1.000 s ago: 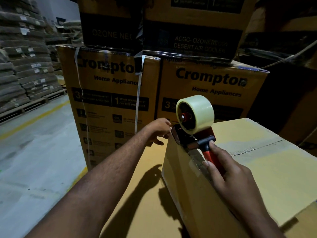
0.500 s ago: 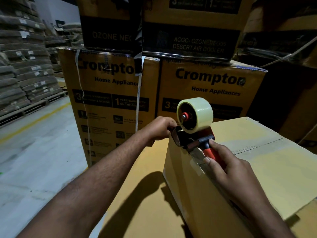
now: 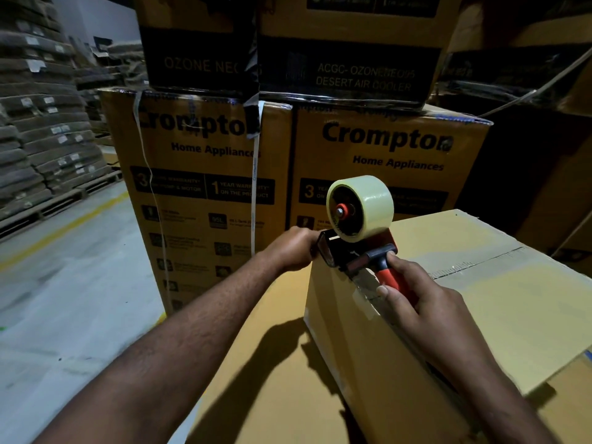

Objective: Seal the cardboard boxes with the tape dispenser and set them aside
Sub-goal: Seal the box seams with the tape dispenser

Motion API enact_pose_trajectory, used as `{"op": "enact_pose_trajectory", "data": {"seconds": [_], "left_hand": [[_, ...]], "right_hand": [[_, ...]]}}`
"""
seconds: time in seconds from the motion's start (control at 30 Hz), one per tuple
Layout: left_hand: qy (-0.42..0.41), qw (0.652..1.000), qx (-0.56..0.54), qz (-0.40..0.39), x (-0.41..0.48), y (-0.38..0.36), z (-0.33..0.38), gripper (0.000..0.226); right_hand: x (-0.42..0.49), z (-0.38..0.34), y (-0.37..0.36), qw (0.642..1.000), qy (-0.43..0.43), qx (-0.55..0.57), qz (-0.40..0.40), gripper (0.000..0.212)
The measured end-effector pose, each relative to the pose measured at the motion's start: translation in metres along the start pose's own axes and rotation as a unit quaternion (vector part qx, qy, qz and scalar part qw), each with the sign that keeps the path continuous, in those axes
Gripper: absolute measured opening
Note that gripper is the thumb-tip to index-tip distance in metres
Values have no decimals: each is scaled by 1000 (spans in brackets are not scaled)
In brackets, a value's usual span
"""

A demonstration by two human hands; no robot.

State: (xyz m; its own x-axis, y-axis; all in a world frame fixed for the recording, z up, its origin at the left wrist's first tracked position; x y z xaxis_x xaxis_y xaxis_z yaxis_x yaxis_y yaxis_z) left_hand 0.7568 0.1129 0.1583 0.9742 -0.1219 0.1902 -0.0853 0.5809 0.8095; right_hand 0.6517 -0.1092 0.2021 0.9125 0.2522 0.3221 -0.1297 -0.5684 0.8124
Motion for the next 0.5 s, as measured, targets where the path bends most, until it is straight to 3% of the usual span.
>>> {"op": "enact_pose_trajectory", "data": {"seconds": [0.1,0.17,0.27,0.33,0.43,0.5], "left_hand": [[44,997,38,-48,8,4,-6,53],[73,995,-61,-7,13,20,-7,61],[107,930,-349,24,10,12,-11,27],[145,876,-459,15,6,-13,-17,21],[144,826,-542,60,4,-29,-23,26],[133,829,-538,77,7,-31,-21,16]], "right_hand": [[2,-2,-2,1000,-3,-8,-9,52],[2,-6,-1,1000,-2,-14,-11,52],[0,-13,0,999,9,-39,-4,53],[-1,-19,1,997,24,-70,4,53],[-5,-31,-1,992,51,-112,1,55],[-7,-36,-6,989,58,-136,-13,58]]}}
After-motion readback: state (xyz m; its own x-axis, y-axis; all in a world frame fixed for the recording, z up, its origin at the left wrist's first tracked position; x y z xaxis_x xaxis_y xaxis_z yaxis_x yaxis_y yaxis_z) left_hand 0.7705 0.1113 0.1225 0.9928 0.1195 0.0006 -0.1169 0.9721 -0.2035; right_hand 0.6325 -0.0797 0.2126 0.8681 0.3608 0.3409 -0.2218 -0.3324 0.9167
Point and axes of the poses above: each hand's wrist, its own x-axis towards the middle knuckle, its own y-axis out of the back of the hand, z = x × y, the point moved 10 cm from there along x, towards the middle knuckle, and after that the axes turned 4 degrees about -x, right-handed, at the moved point
